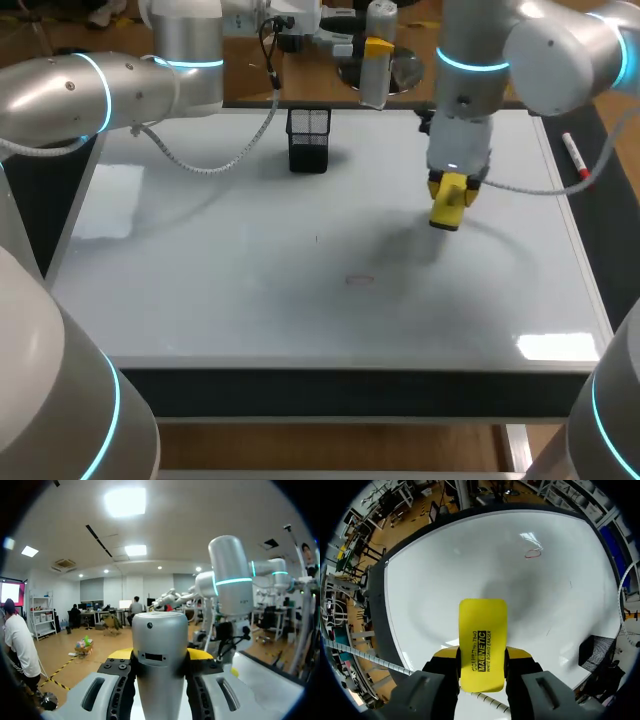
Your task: Pick up the inspection probe, press it on each red-marked spot on the whiteboard one by one, put down the probe, pick up the eraser, and wipe off all the red marks.
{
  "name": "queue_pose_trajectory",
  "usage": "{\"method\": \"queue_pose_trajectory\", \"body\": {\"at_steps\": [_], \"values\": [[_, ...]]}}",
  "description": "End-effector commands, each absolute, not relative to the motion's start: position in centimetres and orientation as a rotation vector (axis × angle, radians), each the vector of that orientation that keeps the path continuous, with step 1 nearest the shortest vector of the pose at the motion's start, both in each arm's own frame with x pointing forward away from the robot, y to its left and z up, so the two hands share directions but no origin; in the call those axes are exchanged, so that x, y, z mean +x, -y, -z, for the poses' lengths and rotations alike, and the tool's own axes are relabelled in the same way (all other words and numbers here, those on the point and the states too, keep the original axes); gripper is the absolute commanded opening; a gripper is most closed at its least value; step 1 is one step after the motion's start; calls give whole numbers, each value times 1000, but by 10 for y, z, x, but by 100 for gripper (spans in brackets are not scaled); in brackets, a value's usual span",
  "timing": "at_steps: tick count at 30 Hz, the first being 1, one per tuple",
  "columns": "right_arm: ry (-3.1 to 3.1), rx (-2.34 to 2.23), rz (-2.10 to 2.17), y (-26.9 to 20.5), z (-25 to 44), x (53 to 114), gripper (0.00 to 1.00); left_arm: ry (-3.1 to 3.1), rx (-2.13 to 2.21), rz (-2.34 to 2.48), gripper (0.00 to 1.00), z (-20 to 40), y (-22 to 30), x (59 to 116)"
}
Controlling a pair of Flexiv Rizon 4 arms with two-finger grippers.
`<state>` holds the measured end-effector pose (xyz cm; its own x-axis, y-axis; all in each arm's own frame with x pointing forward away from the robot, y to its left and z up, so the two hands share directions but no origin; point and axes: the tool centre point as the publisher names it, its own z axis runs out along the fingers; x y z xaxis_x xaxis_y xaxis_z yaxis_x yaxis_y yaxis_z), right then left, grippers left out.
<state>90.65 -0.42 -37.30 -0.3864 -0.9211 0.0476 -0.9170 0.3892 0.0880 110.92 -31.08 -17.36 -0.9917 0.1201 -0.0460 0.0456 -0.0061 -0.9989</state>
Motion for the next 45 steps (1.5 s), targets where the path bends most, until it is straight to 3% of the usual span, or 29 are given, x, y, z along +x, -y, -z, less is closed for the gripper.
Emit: {"method": "queue_pose_trajectory", "body": {"at_steps": [1, 17, 45], "values": [[2603, 1692, 82, 37, 364, 884, 0, 2175, -184, -2180, 0, 172, 311, 1110], [2645, 1607, 151, 61, 372, 869, 0, 2175, -184, -2180, 0, 172, 311, 1110], [2645, 1607, 151, 61, 372, 869, 0, 2175, -184, -2180, 0, 172, 311, 1110]]}}
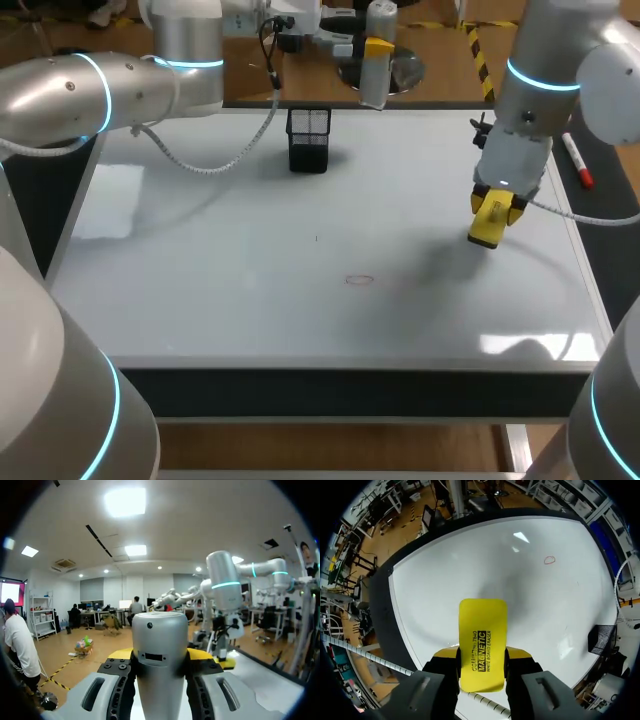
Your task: Pick up the inspection probe, press it on each red-marked spot on the whiteboard one by one, put down the probe, pick up the eraser, and wipe off all the red marks.
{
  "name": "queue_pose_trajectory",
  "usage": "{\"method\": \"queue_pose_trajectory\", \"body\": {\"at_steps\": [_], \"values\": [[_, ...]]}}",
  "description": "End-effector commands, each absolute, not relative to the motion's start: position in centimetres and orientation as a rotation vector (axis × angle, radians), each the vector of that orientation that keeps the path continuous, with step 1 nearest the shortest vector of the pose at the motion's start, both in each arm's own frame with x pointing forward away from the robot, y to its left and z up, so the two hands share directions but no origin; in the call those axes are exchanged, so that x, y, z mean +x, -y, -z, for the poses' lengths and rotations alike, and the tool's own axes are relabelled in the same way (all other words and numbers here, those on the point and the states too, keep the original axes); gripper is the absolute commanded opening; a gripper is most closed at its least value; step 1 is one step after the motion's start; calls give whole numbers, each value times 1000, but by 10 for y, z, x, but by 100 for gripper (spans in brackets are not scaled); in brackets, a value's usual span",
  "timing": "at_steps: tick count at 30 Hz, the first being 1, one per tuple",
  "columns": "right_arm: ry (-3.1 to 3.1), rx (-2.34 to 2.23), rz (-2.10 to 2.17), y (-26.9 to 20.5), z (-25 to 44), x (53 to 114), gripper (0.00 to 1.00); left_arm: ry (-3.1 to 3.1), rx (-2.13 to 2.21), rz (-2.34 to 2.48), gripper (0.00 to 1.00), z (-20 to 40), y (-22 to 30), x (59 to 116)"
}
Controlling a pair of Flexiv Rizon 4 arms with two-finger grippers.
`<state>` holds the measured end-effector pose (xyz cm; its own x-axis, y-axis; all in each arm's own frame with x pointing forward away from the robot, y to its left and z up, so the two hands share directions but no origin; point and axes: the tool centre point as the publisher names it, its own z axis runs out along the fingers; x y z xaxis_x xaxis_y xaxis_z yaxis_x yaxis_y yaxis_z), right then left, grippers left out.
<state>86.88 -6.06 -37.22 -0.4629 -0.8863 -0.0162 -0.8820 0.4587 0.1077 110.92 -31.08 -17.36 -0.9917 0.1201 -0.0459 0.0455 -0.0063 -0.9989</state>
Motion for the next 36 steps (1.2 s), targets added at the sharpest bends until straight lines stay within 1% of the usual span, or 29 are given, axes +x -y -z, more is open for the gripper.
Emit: {"method": "queue_pose_trajectory", "body": {"at_steps": [1, 8, 16, 24, 36], "values": [[2645, 1607, 151, 61, 372, 869, 0, 2171, -194, -2186, 0, 173, 310, 1106], [2645, 1607, 151, 61, 372, 869, 0, 2166, -298, -2215, 0, 163, 306, 1068], [2645, 1607, 151, 61, 372, 869, 0, 2149, -335, -2229, 0, 155, 293, 1009], [2645, 1607, 151, 61, 372, 869, 0, 2129, -297, -2233, 0, 169, 266, 958], [2645, 1607, 151, 61, 372, 869, 0, 2073, -319, -2190, 0, 199, 254, 874]]}}
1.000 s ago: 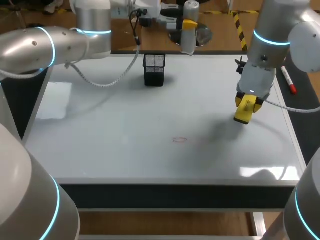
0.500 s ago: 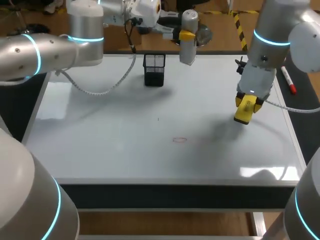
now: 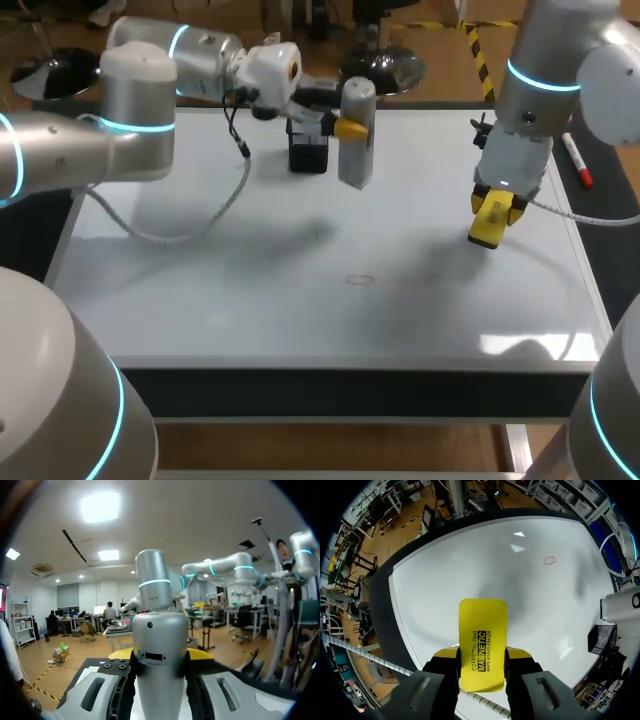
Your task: Pick up the inspection probe, press it on each red-marked spot on the whiteboard one by one, put down the probe, pick up the eraser, and wipe off all the red marks.
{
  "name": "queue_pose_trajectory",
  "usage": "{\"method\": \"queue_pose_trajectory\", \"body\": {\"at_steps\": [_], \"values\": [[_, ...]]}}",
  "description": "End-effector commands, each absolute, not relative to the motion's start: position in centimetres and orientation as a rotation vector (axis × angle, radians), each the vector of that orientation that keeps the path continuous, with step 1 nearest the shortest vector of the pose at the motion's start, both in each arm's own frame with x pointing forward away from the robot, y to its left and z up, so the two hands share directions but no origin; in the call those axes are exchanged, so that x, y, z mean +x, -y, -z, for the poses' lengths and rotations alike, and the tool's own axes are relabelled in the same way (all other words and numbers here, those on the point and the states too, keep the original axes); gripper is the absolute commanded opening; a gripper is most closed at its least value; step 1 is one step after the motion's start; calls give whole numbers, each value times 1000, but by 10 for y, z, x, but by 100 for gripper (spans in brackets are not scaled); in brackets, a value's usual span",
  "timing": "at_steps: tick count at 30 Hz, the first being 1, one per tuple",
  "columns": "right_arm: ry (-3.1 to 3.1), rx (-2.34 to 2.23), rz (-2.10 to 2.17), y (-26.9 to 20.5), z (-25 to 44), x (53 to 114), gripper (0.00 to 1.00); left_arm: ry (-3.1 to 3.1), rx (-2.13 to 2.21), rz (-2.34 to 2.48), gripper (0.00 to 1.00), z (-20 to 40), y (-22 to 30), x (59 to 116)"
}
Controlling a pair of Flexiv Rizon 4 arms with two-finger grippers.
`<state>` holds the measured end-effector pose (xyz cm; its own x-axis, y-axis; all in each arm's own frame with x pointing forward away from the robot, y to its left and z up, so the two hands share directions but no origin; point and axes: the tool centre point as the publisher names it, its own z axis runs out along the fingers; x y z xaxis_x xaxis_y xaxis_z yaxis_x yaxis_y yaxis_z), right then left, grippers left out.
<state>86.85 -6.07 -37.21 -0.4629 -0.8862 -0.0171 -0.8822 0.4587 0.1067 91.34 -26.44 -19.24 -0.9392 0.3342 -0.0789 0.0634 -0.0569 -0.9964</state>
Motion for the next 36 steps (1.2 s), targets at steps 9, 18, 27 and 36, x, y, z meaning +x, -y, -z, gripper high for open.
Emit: {"method": "queue_pose_trajectory", "body": {"at_steps": [9, 18, 27, 36], "values": [[2645, 1607, 151, 61, 372, 869, 0, 2078, -365, -2161, 0, 209, 248, 830], [2645, 1607, 151, 61, 372, 869, 0, 2033, -331, -2118, 0, 229, 246, 804], [2645, 1607, 151, 61, 372, 869, 0, 2000, -382, -2098, 0, 243, 258, 789], [2645, 1607, 151, 61, 372, 869, 0, 2006, -382, -2083, 0, 256, 266, 787]]}}
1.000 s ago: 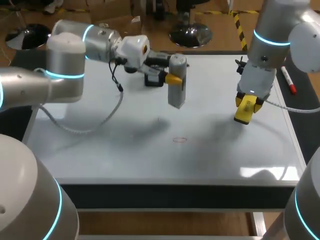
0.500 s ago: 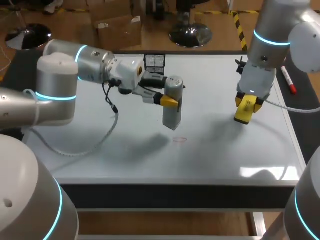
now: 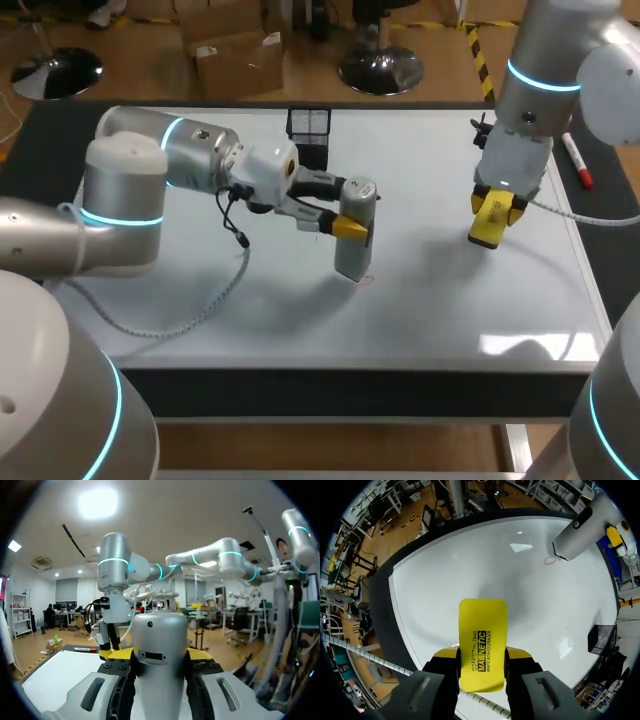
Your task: Pick up the inspection probe, press it on each red-marked spot on the whiteboard one by one, put down the probe, pick up the eraser, and wipe off all the red marks.
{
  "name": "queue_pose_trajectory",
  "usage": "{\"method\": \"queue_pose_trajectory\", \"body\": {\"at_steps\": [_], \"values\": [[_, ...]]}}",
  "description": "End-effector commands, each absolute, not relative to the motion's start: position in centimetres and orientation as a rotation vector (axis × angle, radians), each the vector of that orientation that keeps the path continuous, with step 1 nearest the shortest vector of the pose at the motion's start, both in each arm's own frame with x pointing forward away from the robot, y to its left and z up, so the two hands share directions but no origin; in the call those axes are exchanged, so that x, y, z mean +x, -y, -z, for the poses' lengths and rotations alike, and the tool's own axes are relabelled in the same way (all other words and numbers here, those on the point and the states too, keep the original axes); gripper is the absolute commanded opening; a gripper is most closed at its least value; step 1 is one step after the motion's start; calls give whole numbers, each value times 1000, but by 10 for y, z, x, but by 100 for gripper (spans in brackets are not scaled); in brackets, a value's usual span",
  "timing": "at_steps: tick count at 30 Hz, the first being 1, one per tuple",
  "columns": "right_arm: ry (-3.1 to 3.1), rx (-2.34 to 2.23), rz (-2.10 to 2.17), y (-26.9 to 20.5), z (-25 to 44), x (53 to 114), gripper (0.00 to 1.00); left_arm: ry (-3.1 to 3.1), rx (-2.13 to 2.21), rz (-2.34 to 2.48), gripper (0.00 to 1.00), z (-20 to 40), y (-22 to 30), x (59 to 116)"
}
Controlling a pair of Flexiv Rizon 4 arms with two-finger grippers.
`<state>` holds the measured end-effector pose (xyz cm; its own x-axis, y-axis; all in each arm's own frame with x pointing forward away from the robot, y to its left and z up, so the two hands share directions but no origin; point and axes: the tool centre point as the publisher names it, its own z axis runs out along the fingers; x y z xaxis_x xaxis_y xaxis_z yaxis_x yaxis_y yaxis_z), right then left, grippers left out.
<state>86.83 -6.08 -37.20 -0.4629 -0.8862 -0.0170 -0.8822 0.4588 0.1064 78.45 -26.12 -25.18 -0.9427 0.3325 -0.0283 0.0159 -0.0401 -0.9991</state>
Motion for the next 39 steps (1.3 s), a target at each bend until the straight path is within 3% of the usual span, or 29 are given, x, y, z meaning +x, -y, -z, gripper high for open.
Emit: {"method": "queue_pose_trajectory", "body": {"at_steps": [1, 39], "values": [[2645, 1607, 151, 61, 372, 869, 0, 1998, -370, -2082, 0, 258, 266, 788], [2645, 1607, 151, 61, 372, 869, 0, 2031, -280, -2049, 0, 285, 277, 787]]}}
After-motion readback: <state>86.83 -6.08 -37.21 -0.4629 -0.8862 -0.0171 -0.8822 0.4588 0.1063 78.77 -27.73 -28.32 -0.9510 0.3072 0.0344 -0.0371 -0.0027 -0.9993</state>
